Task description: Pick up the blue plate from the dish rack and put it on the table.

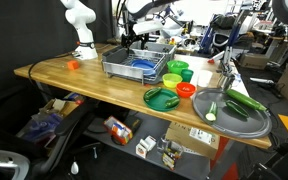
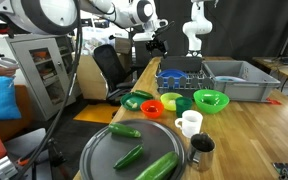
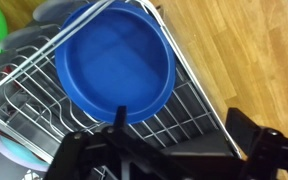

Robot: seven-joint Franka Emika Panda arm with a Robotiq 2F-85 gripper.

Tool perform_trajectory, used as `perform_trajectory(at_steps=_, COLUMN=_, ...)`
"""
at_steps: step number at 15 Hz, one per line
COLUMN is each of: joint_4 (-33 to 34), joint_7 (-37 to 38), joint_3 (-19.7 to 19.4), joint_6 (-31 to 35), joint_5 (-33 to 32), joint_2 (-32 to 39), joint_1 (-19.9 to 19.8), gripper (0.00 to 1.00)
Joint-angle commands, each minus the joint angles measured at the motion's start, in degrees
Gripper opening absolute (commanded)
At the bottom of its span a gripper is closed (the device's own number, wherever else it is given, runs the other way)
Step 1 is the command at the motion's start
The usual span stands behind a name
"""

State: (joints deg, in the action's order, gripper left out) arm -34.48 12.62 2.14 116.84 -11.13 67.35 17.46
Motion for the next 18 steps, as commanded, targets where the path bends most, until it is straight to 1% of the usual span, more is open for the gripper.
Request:
perform_trajectory(at_steps=1, joint_4=8.3, joint_7=0.7, joint_3=-1.6, joint_6=-2.6, joint_5=2.2, joint_2=5.3, joint_1=0.7, gripper=1.0)
perform_trajectory(at_steps=2, joint_4=2.5, joint_7=0.3, joint_3=-0.4, joint_6=-0.3, joint_5=0.7, joint_2=1.9, joint_1=0.1, gripper=1.0)
perform_trajectory(at_steps=18, joint_4=3.3, joint_7=1.0, joint_3=-0.7, joint_6=0.0, joint_5=0.6, joint_2=2.6, joint_1=0.1, gripper=1.0)
